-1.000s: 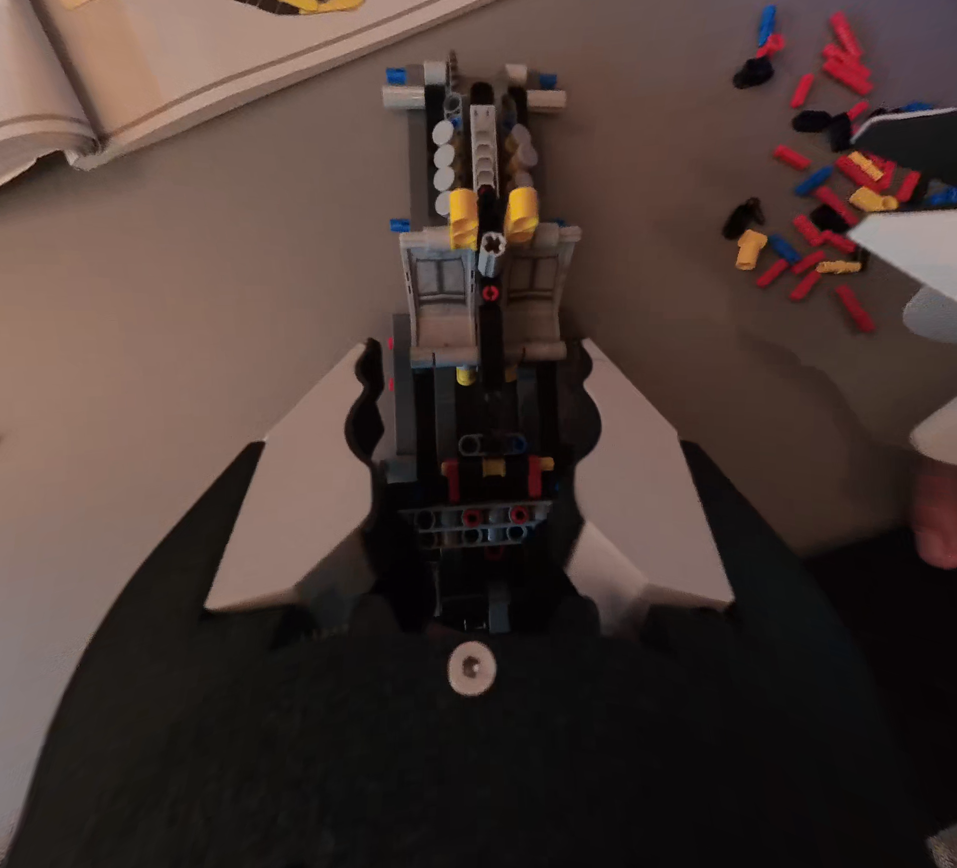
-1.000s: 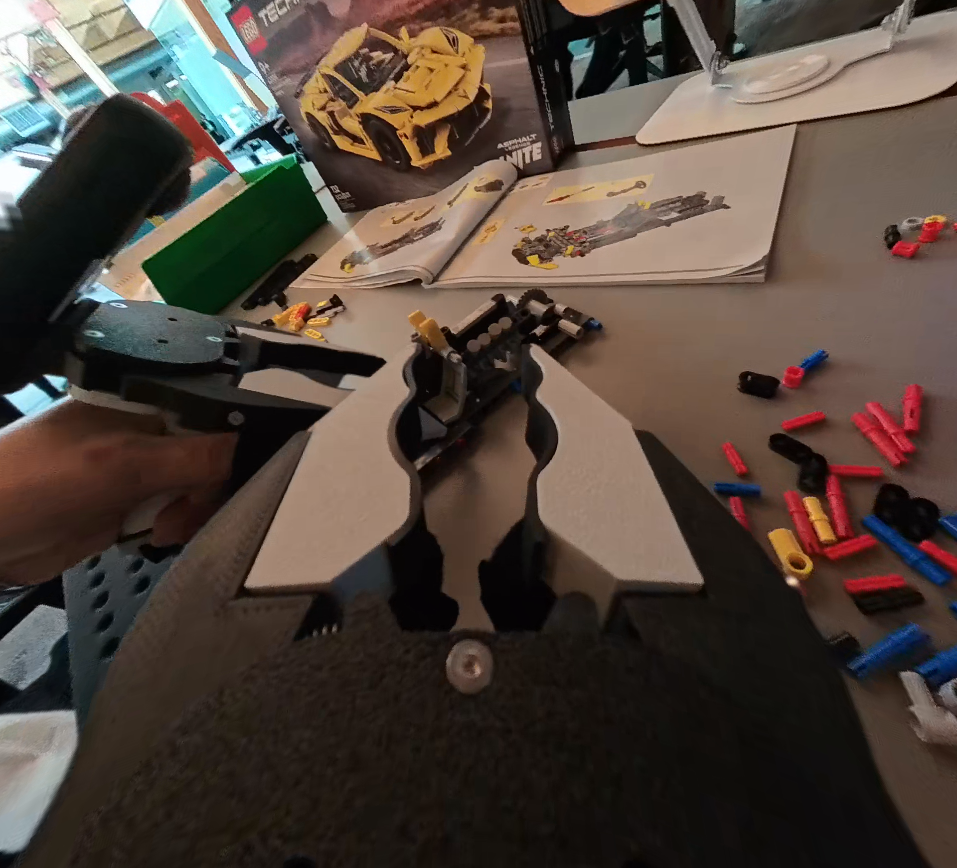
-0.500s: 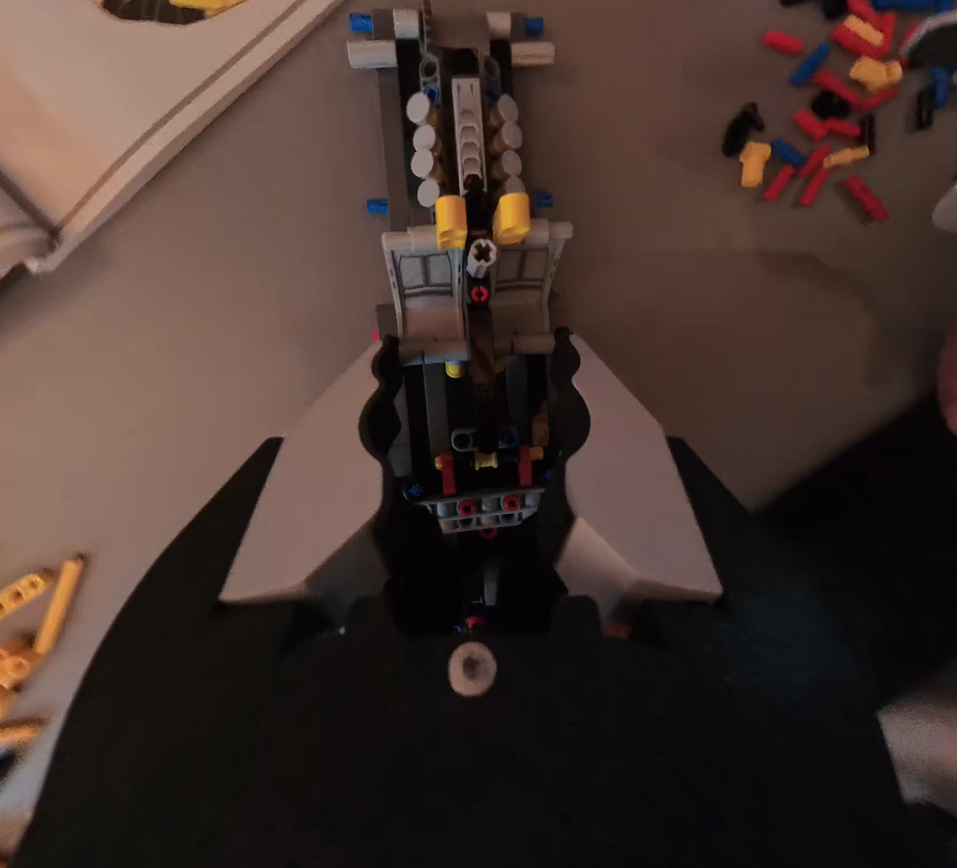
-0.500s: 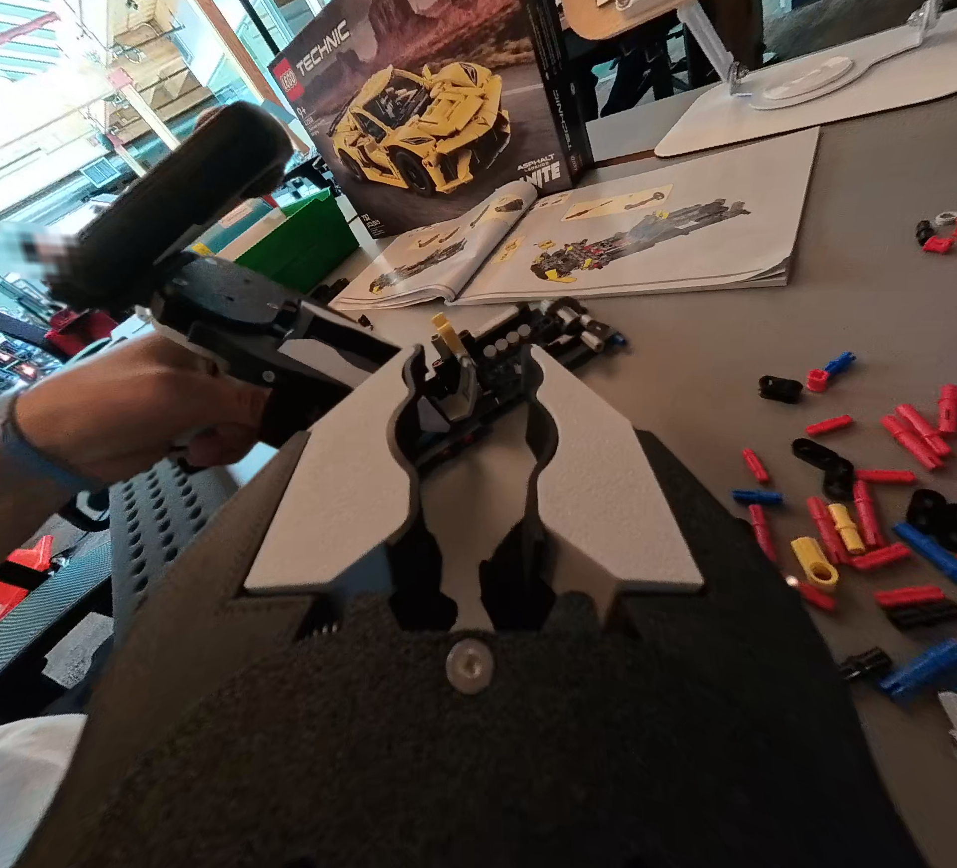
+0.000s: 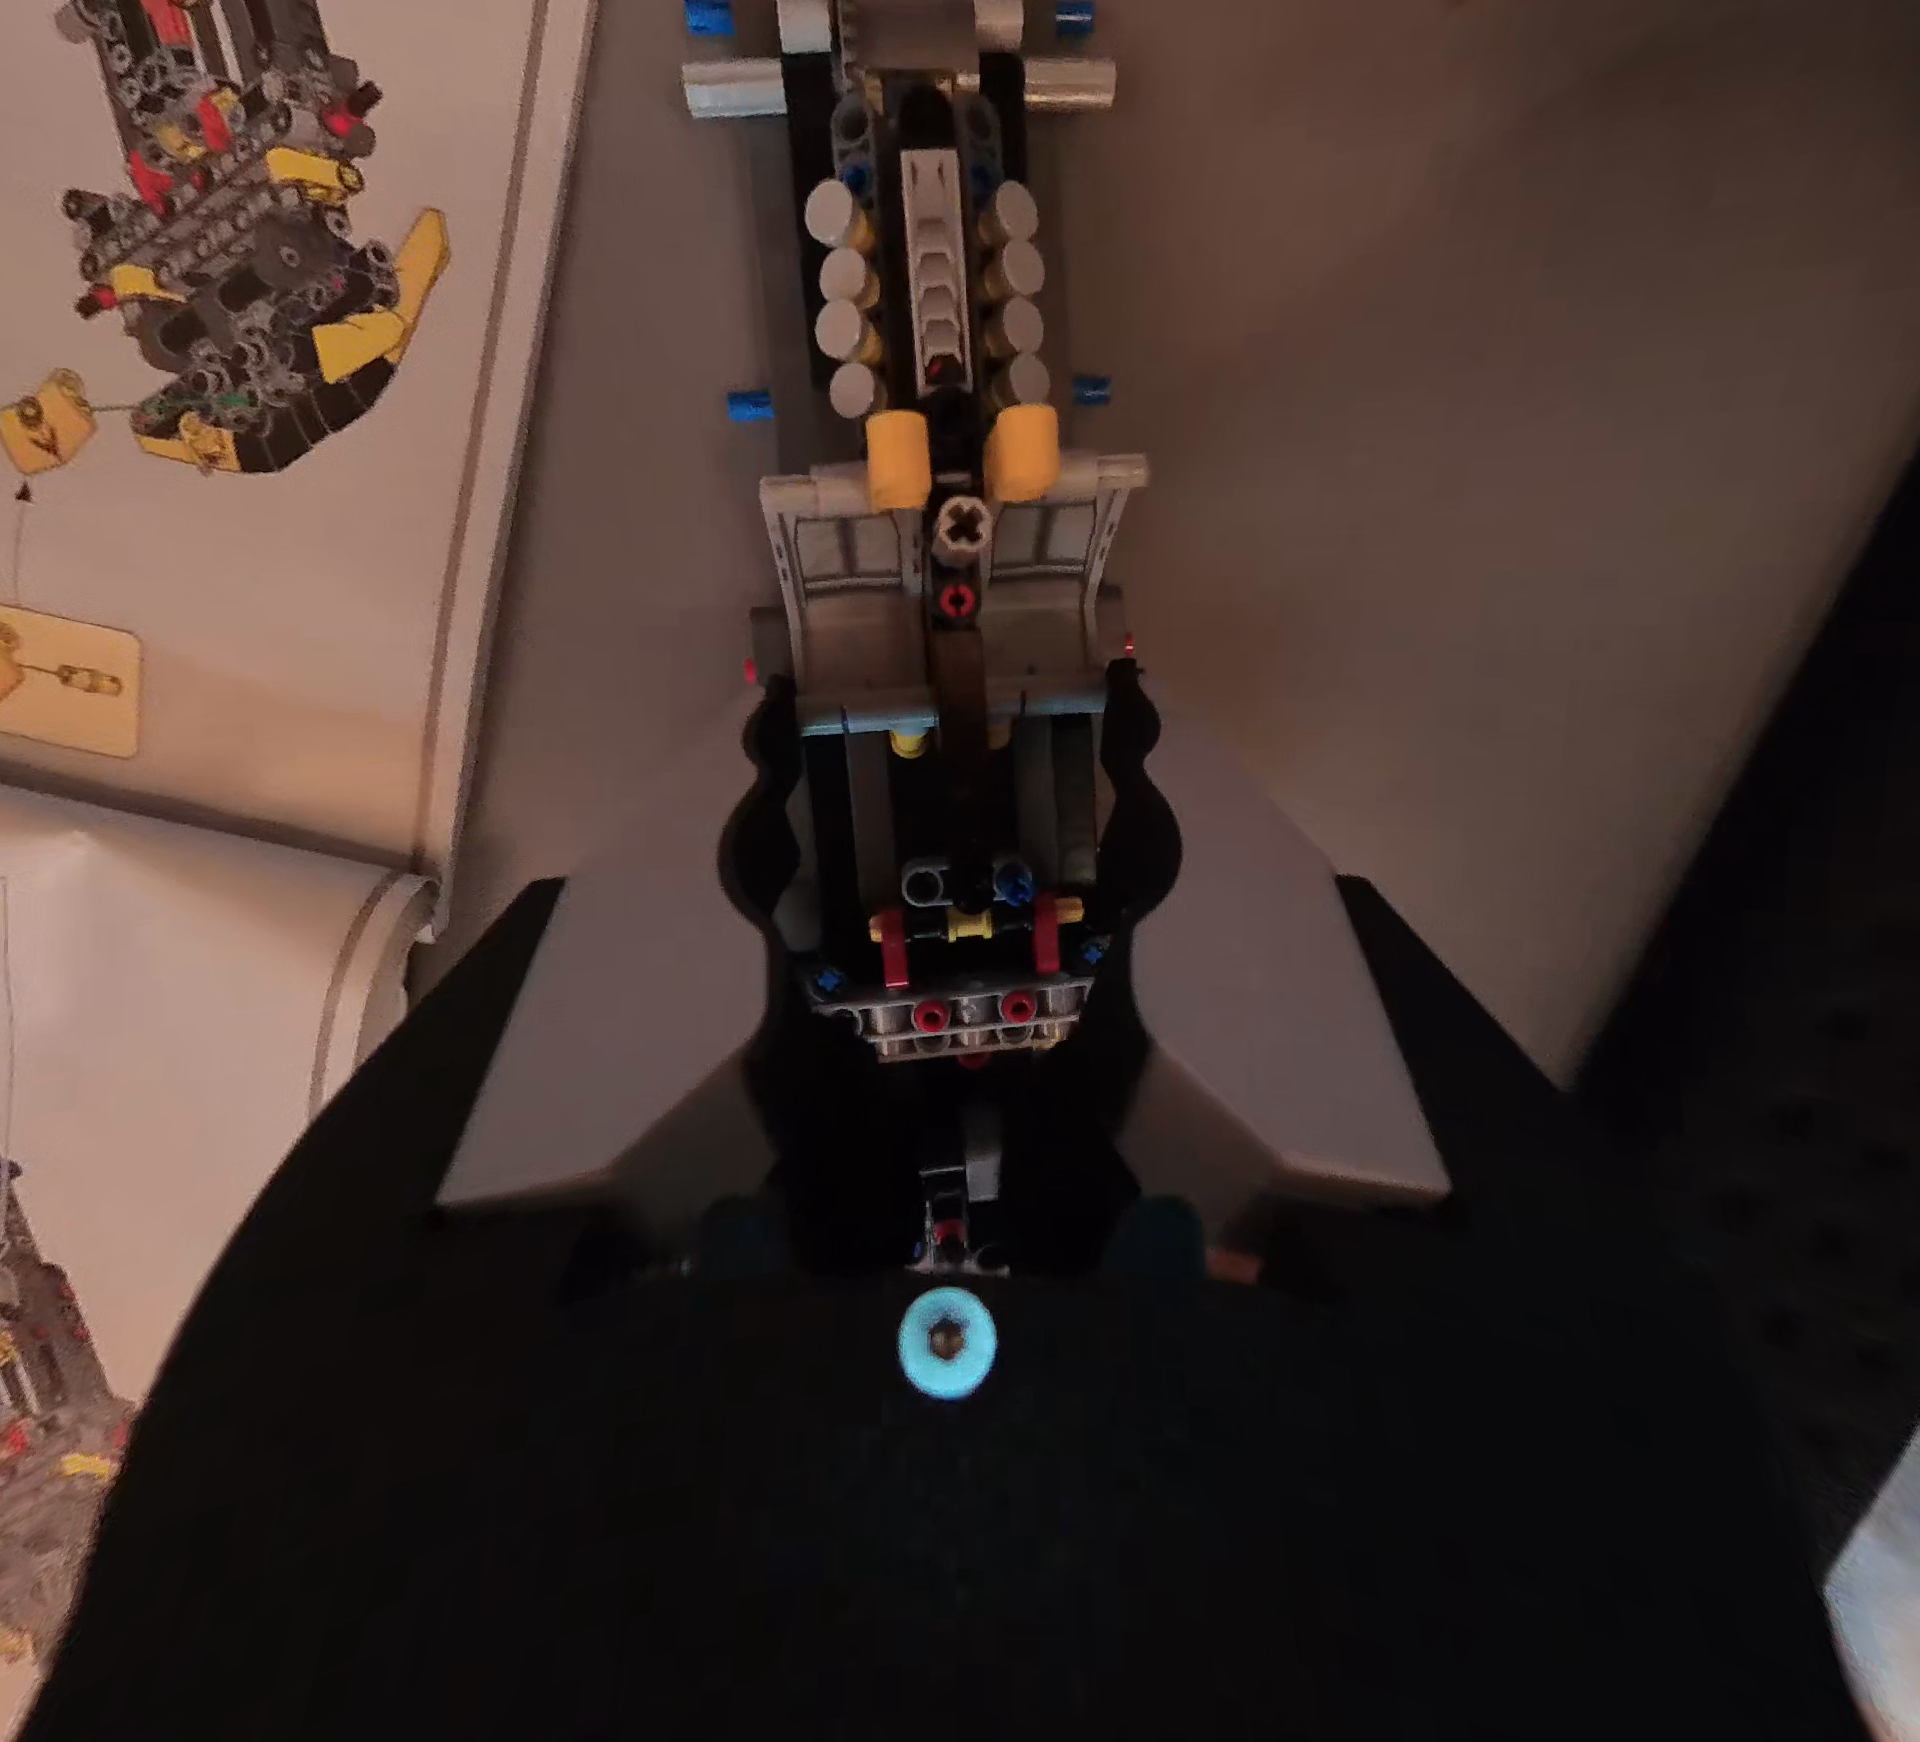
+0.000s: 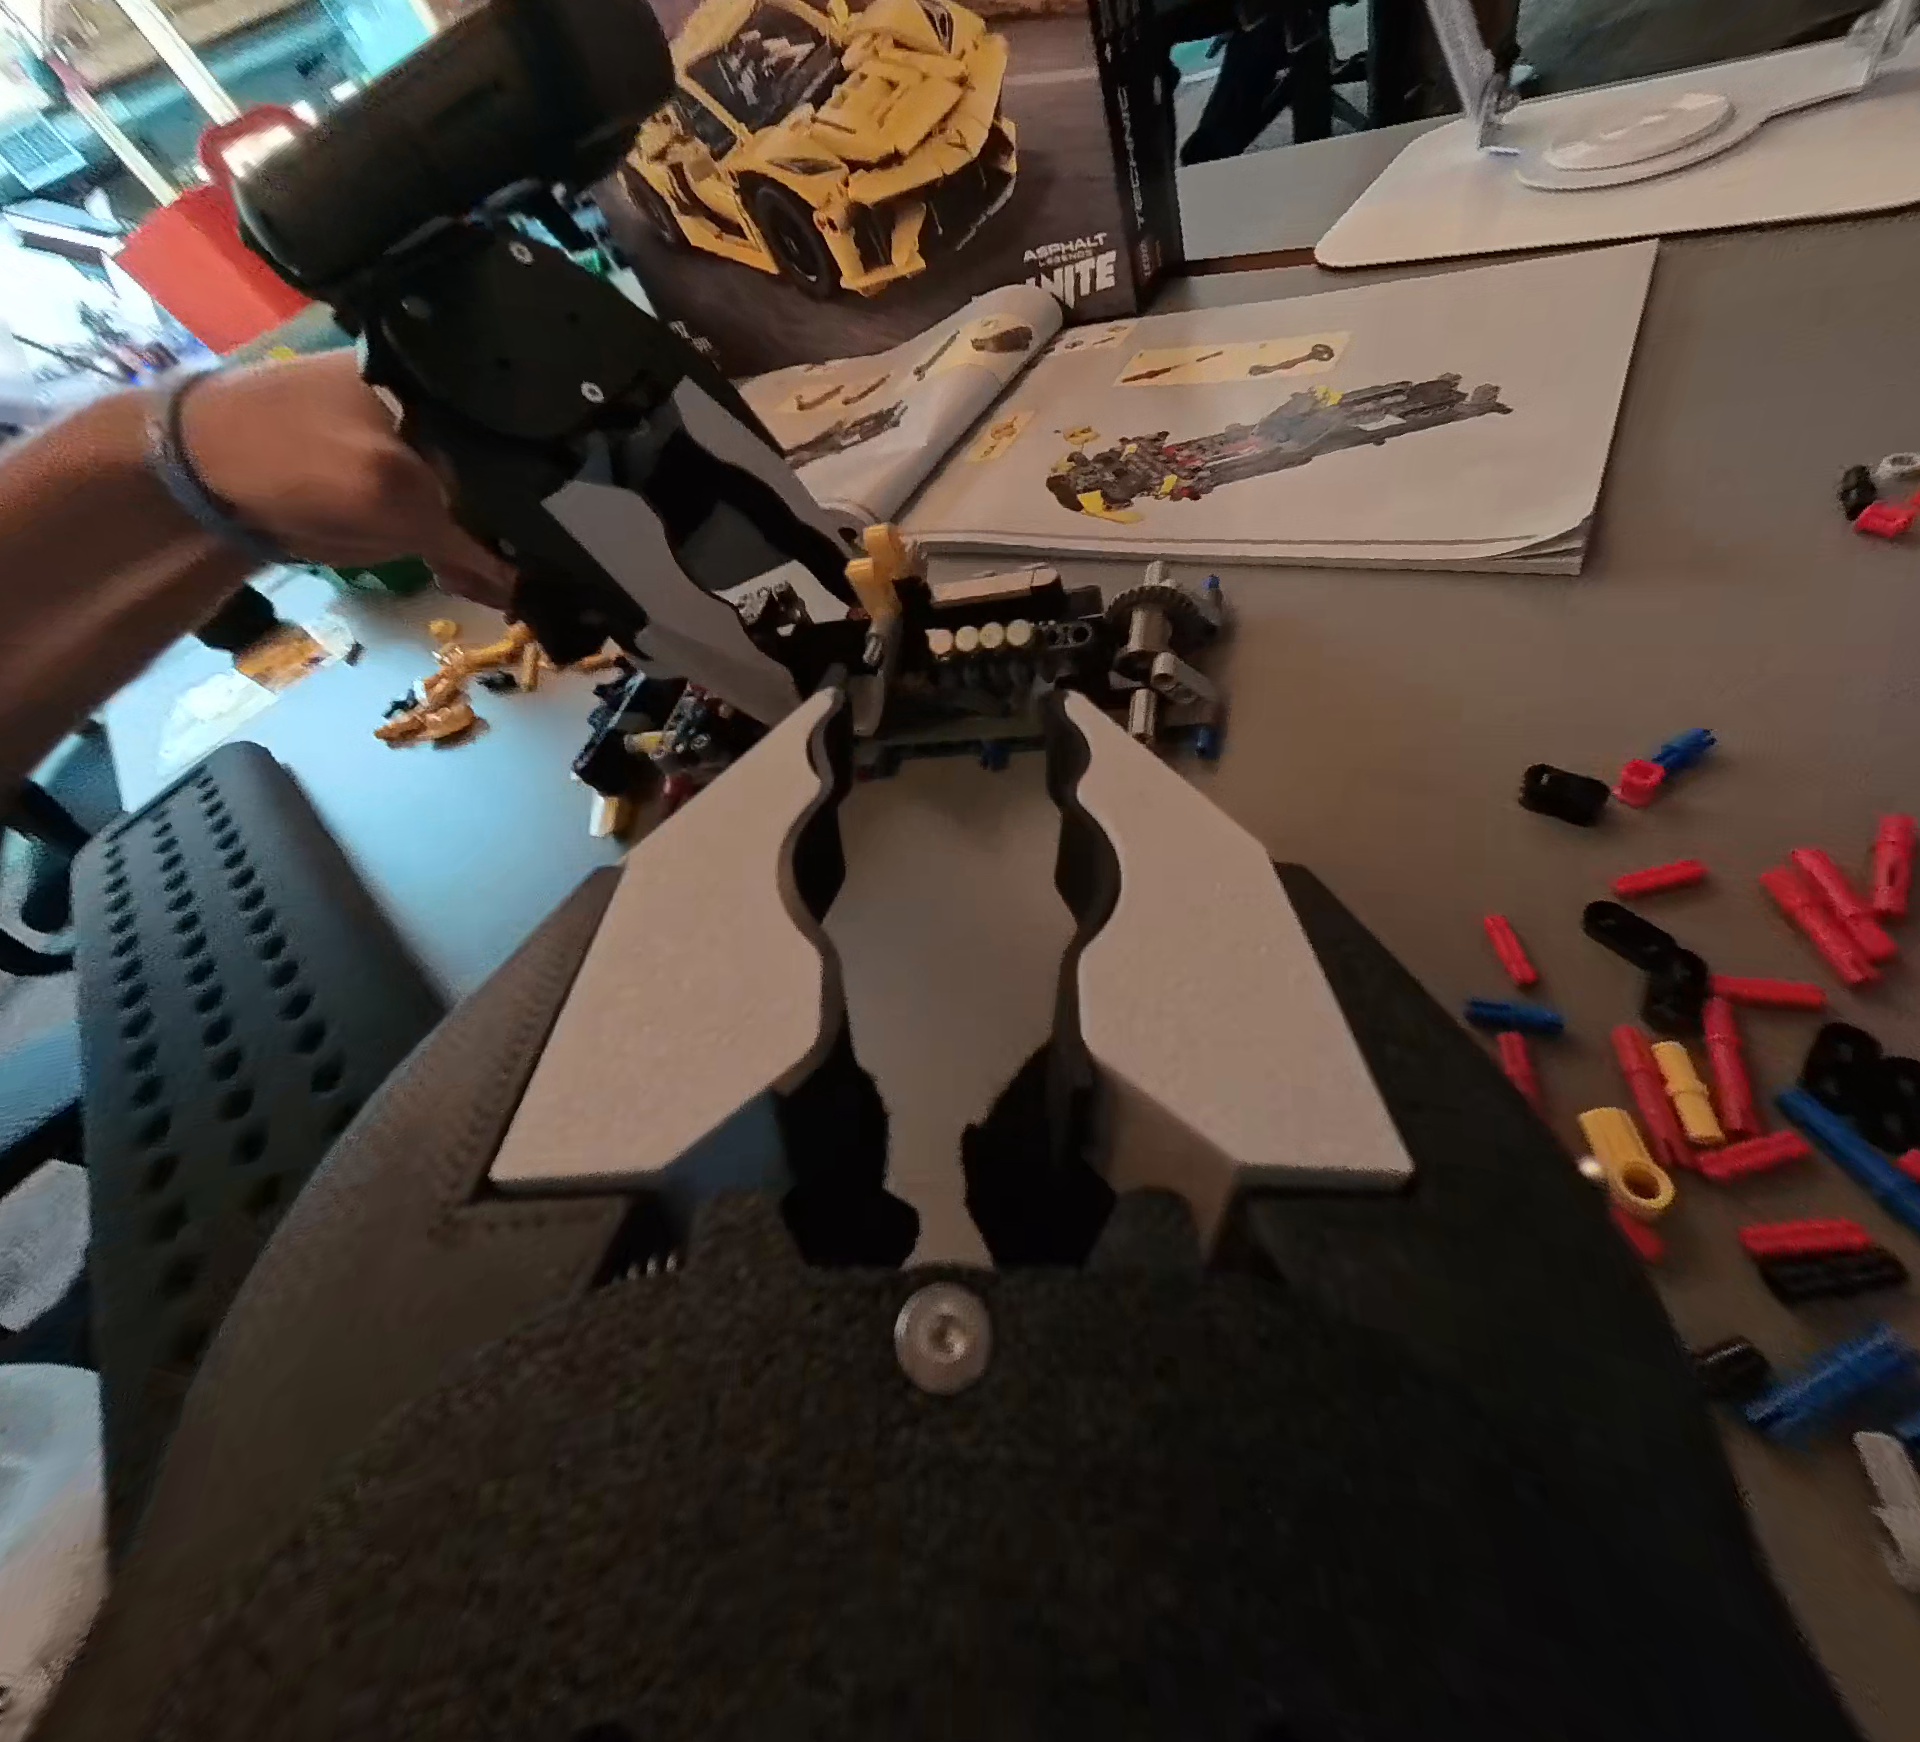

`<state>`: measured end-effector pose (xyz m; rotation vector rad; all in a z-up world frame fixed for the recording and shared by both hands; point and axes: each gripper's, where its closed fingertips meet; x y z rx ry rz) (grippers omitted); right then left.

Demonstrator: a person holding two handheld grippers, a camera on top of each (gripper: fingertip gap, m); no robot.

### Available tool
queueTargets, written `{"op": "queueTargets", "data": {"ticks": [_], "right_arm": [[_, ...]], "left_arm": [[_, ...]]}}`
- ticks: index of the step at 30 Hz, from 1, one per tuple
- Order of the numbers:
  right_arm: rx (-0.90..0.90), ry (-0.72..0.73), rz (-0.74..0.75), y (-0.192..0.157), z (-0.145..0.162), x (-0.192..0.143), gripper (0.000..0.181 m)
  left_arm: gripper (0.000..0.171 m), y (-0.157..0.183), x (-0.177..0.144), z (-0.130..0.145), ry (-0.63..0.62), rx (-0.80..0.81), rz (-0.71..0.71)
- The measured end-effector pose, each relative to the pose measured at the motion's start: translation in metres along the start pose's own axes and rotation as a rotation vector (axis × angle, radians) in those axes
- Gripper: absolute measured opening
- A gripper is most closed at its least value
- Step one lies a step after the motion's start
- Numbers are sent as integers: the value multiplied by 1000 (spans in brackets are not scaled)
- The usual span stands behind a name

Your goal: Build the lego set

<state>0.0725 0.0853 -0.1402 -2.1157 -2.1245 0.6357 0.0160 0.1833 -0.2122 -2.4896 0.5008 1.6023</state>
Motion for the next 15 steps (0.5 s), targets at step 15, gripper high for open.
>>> {"op": "queueTargets", "data": {"ticks": [15], "right_arm": [[-196,-87,74,3,-35,65,57]], "left_arm": [[70,-76,-117,5,868,-328,-339]]}}
Point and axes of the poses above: each gripper's, where its closed fingertips meet, x out along the fingers, z out of its underside, y = z × x across the jaws
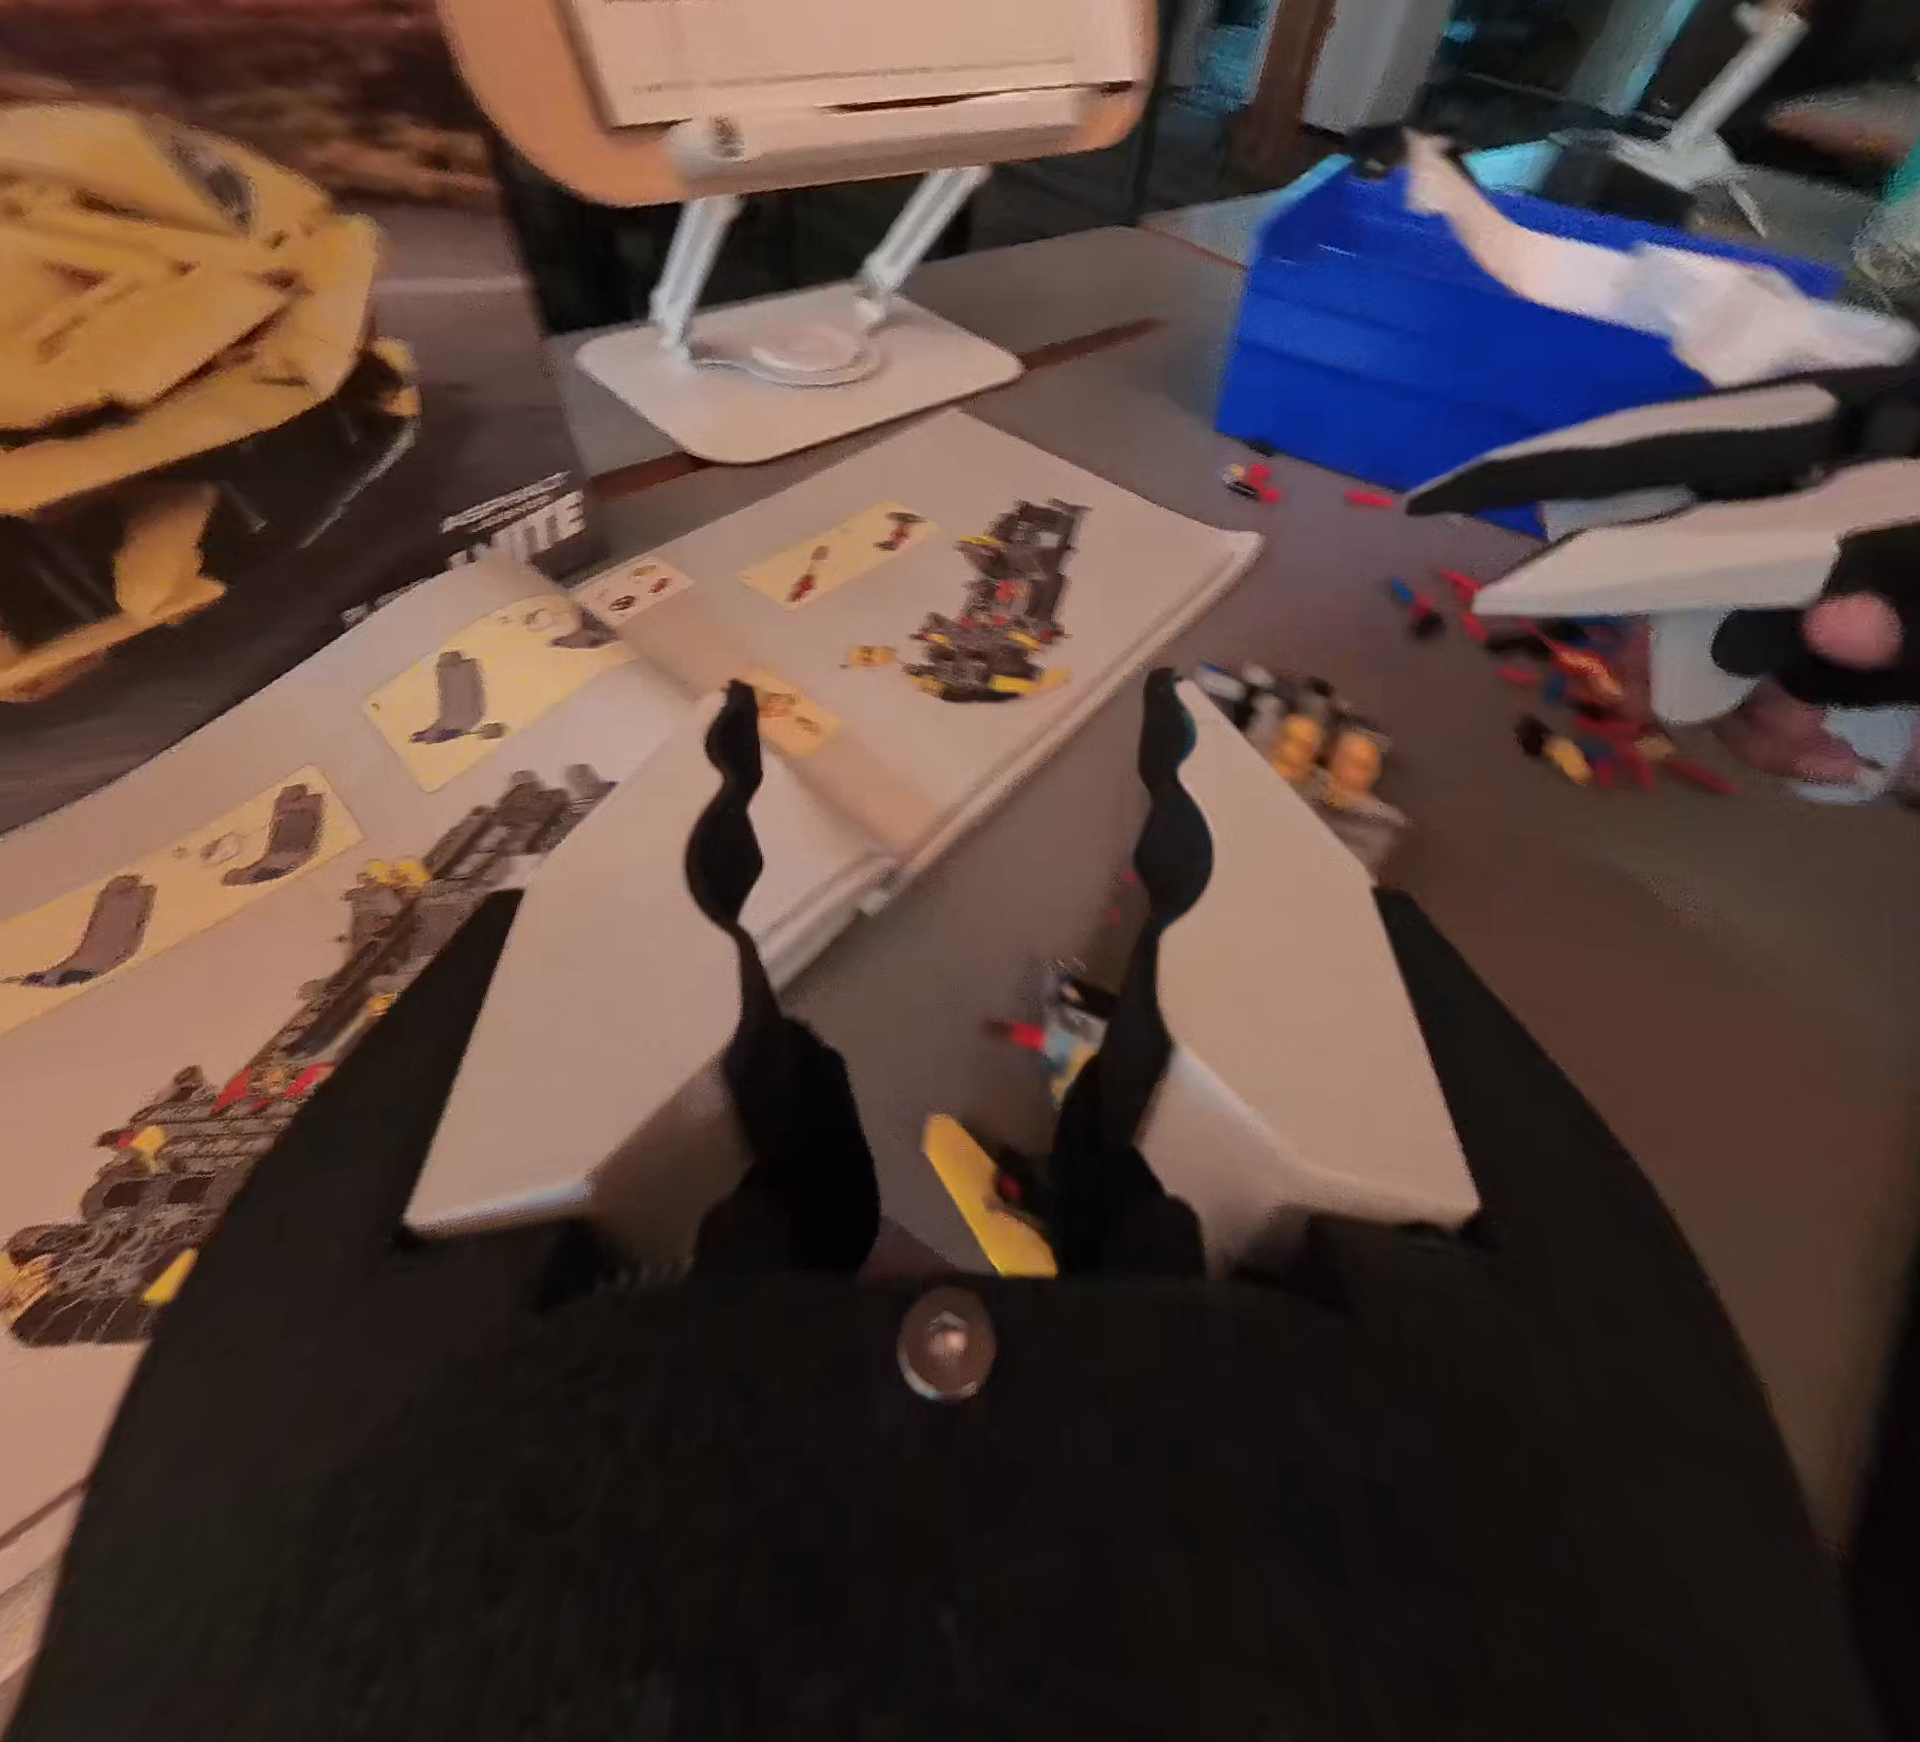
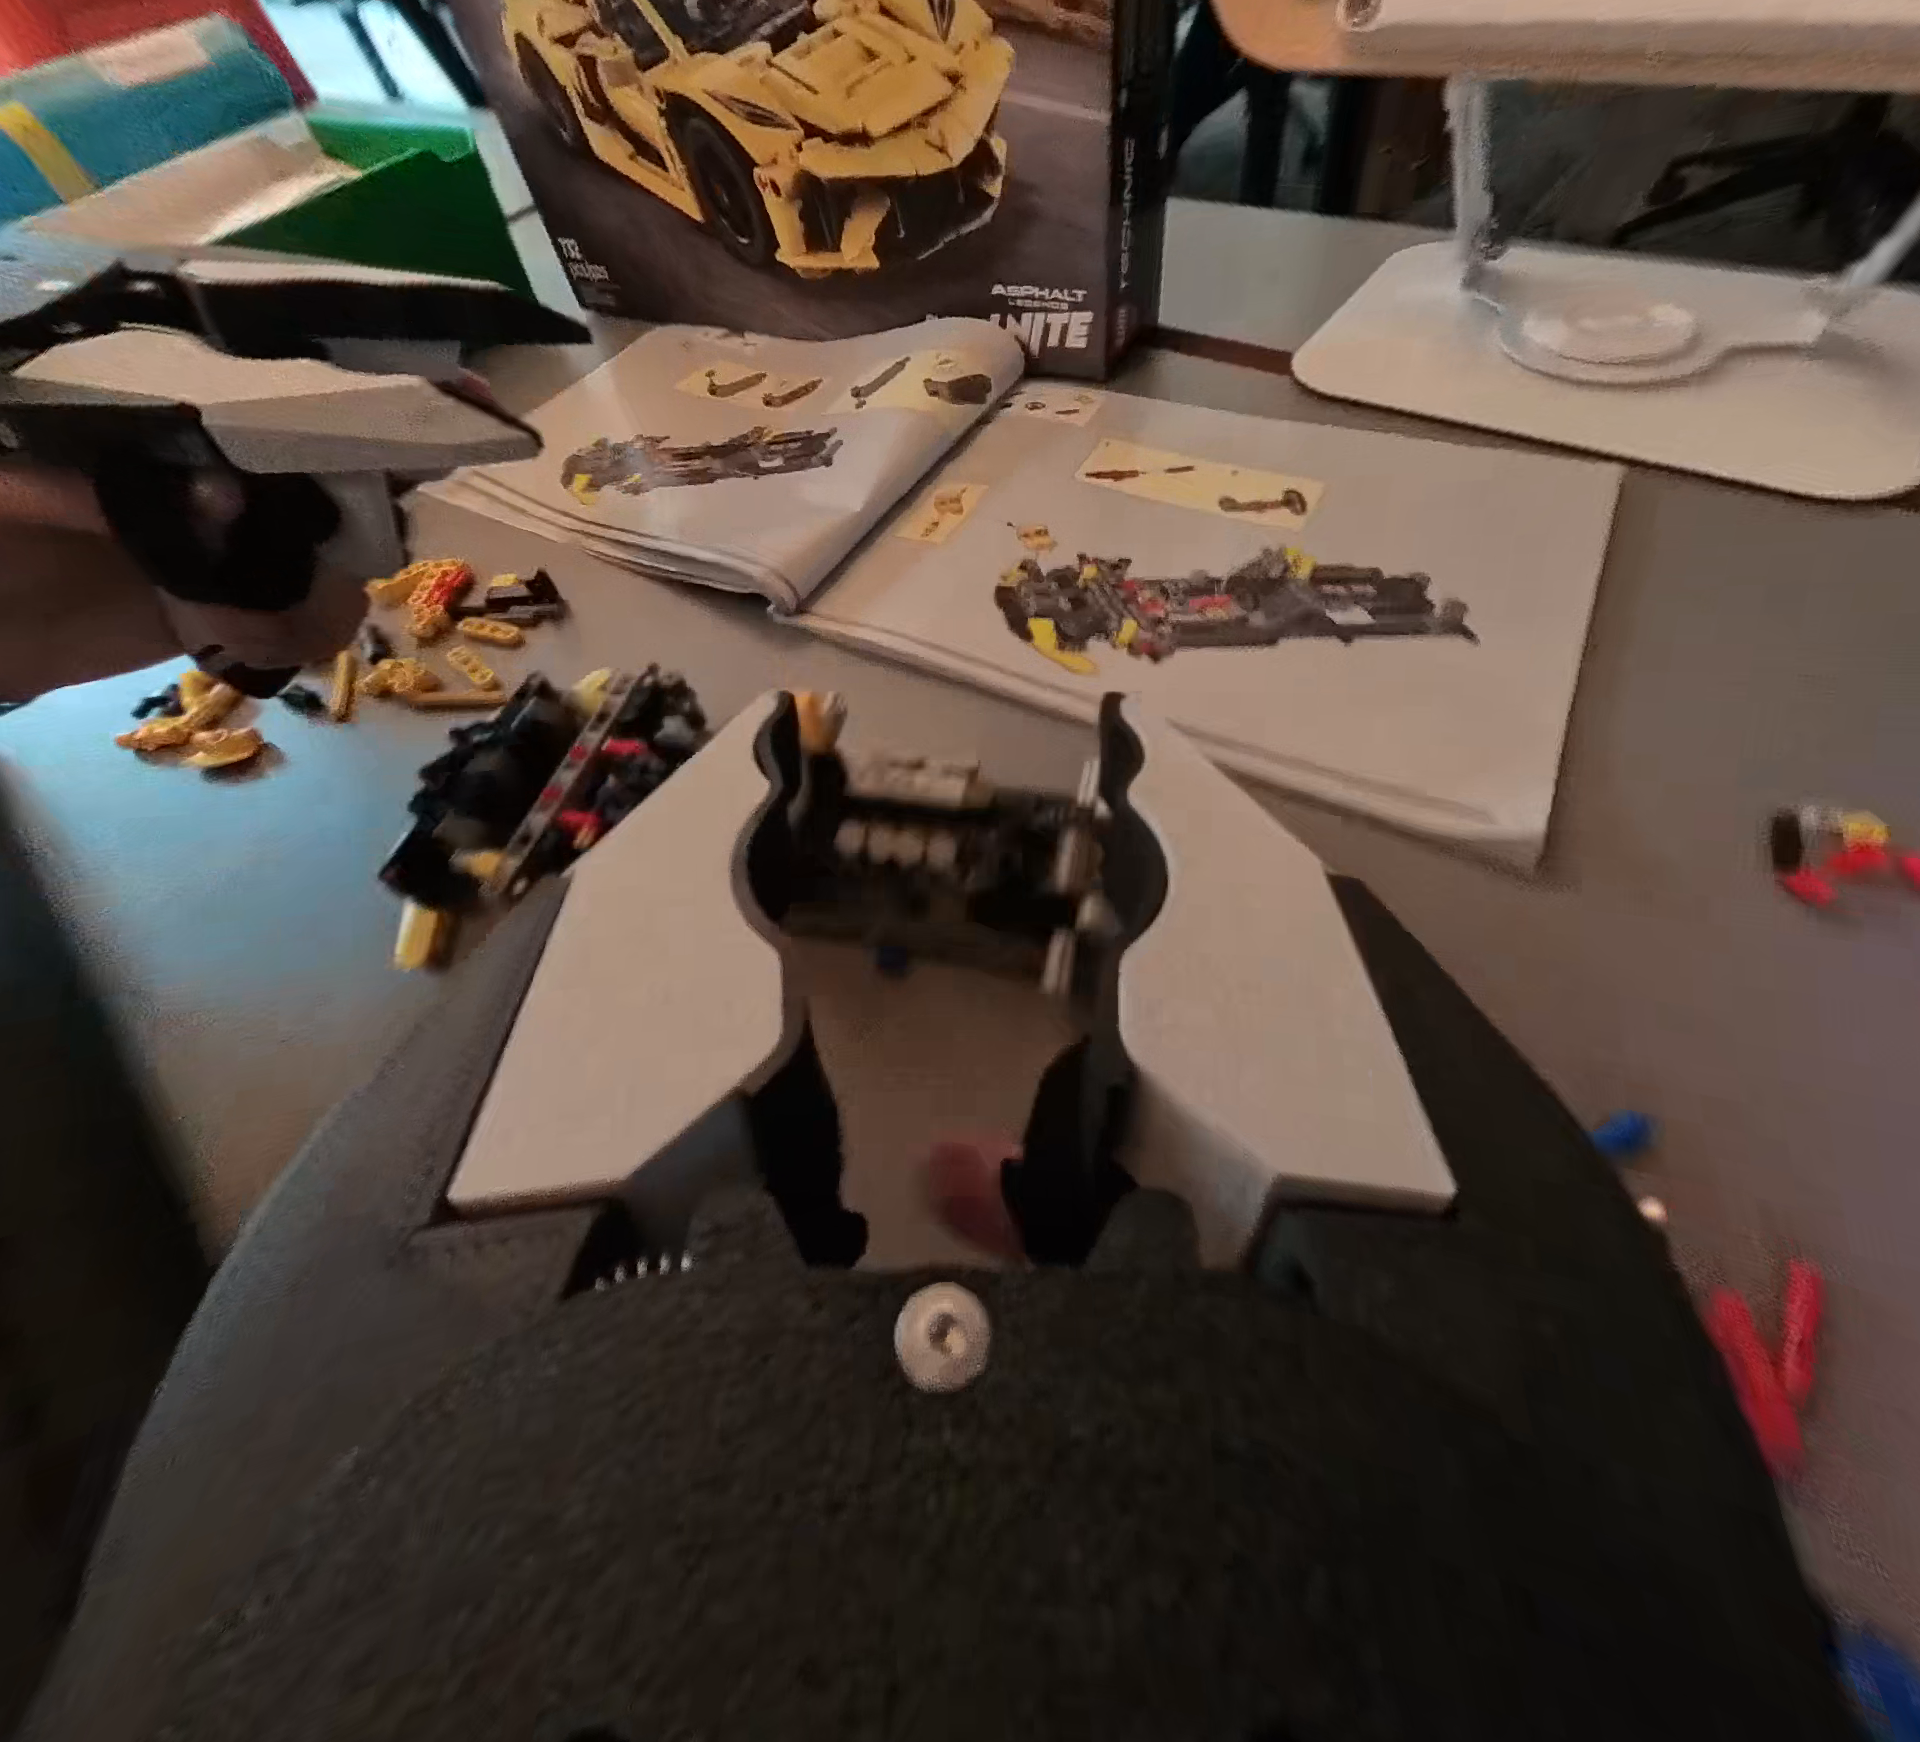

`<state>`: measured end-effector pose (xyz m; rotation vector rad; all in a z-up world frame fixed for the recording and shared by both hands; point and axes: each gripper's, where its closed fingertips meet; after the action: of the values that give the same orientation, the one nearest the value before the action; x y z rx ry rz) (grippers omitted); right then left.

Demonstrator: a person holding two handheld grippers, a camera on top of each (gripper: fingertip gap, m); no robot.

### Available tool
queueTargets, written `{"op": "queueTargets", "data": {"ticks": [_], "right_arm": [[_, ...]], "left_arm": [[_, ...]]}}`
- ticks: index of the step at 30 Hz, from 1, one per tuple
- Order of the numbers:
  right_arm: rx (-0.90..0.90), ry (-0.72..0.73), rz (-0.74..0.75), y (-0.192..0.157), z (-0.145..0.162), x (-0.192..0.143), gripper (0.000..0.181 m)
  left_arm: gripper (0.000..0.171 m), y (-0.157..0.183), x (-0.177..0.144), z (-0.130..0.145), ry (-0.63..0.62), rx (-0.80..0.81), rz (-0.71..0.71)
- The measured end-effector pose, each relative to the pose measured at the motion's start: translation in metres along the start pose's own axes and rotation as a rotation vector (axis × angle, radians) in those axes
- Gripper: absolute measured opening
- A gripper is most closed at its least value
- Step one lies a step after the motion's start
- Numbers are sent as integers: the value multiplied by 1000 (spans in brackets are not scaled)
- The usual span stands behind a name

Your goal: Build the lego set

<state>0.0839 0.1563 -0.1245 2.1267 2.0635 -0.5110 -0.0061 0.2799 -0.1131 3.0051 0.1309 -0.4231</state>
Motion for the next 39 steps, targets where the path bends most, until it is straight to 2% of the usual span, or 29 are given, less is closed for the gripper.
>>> {"op": "queueTargets", "data": {"ticks": [3,4,7,9,12,14,17,19,26,32,39], "right_arm": [[-4,-78,28,28,-19,42,56],[1,-76,40,39,-25,55,52],[4,-94,18,56,-29,83,46],[-56,-152,39,67,-22,96,38],[-131,-298,127,101,-2,111,18],[-126,-363,172,122,11,112,0],[-111,-415,232,139,26,106,0],[-135,-485,249,143,42,103,0],[-146,-455,309,138,45,101,0],[-116,-442,317,138,45,101,0],[-126,-448,342,137,45,101,0]], "left_arm": [[62,-46,28,-2,-43,-113,-111],[57,-53,39,4,-100,-127,-111],[48,-60,69,23,-285,-44,-108],[23,-69,85,32,-368,58,-152],[5,-80,106,46,-451,105,-189],[4,-87,115,51,-467,124,-223],[2,-96,122,51,-461,132,-254],[0,-101,124,58,-488,137,-268],[0,-106,115,63,-535,138,-251],[0,-101,104,62,-478,54,-196],[0,-109,85,60,-480,54,-253]]}}
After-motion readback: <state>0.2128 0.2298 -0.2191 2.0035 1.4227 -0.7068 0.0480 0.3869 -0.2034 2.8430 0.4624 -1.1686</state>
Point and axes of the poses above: each gripper's, where its closed fingertips meet, x out along the fingers, z out of its underside, y = z × x across the jaws
